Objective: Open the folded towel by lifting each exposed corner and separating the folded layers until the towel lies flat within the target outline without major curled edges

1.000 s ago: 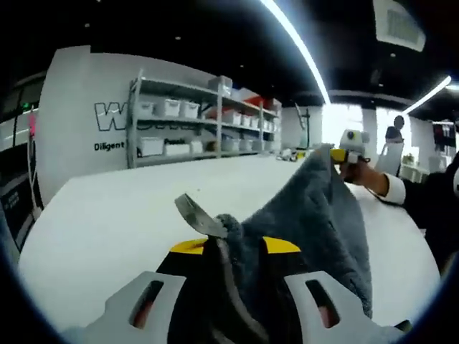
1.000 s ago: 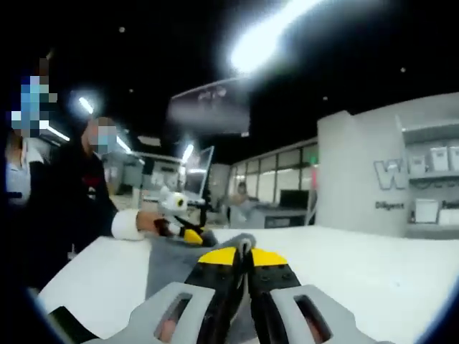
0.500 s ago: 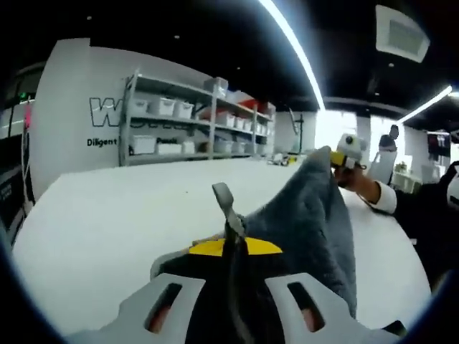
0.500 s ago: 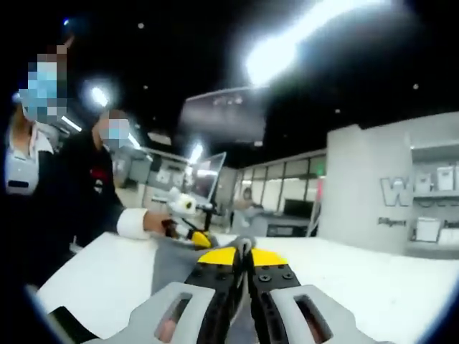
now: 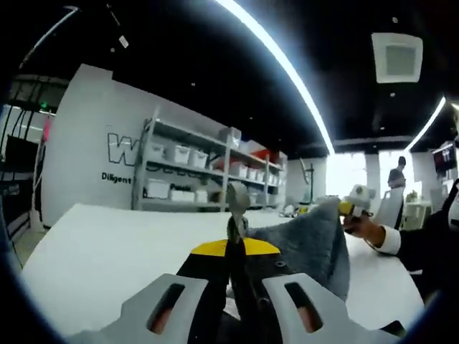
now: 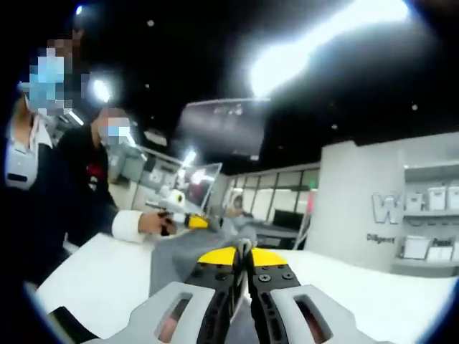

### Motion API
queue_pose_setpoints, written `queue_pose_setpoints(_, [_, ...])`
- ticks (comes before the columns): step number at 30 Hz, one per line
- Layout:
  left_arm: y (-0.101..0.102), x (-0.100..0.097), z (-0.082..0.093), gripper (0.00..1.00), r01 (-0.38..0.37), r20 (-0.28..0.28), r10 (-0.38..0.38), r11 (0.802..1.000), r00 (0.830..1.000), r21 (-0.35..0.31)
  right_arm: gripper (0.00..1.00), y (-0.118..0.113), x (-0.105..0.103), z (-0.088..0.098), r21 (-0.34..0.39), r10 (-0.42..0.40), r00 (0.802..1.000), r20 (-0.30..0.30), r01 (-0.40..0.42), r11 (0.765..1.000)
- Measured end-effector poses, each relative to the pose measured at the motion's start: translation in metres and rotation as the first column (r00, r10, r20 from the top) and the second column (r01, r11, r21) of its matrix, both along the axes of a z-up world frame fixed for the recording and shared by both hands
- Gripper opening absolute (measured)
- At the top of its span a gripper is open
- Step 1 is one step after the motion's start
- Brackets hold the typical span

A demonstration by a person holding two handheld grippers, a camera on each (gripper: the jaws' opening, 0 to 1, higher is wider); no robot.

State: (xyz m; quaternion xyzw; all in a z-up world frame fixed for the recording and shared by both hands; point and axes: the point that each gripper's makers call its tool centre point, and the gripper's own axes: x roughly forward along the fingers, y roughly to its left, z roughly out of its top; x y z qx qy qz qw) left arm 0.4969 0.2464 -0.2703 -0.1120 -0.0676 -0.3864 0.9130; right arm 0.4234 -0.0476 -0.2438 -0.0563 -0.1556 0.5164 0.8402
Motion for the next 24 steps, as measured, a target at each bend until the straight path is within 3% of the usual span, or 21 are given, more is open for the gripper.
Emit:
queue_pose_setpoints(4, [0.016,-0.002,0.021,0.04,0.000,0.052,0.001,1.000,0.999,-0.029,0.00,-0.003,-0.005,0.015,0.004,-0.036,0.998,0.053,0.036,0.999])
queue_pose_setpoints(9, [0.012,-0.010,0.045,0.03,0.002,0.106,0.001,1.000,0.994,-0.027,0.00,-0.004,-0.006,0.031,0.015,-0.068,0.996,0.050,0.067,0.998])
queue_pose_setpoints(11, [0.012,-0.011,0.066,0.03,-0.019,0.163,0.022,1.000,0.986,-0.017,0.00,-0.005,-0.007,0.045,0.016,-0.101,0.993,0.062,0.101,0.995])
queue_pose_setpoints(13, [0.009,-0.010,0.079,0.03,-0.039,0.184,0.039,0.999,0.982,-0.002,0.00,-0.006,-0.008,0.057,0.006,-0.127,0.989,0.076,0.127,0.992])
queue_pose_setpoints(16, [0.008,0.002,0.092,0.03,-0.065,0.183,0.062,0.998,0.981,0.009,0.00,0.000,-0.021,0.069,0.003,-0.153,0.986,0.072,0.153,0.988])
queue_pose_setpoints(19, [0.005,0.009,0.104,0.03,-0.075,0.202,0.070,0.997,0.977,0.019,0.00,0.001,-0.019,0.087,0.013,-0.168,0.985,0.040,0.167,0.986])
queue_pose_setpoints(24, [0.002,0.025,0.127,0.03,-0.098,0.192,0.094,0.995,0.977,0.009,0.00,0.010,-0.027,0.102,-0.008,-0.225,0.973,0.058,0.225,0.974])
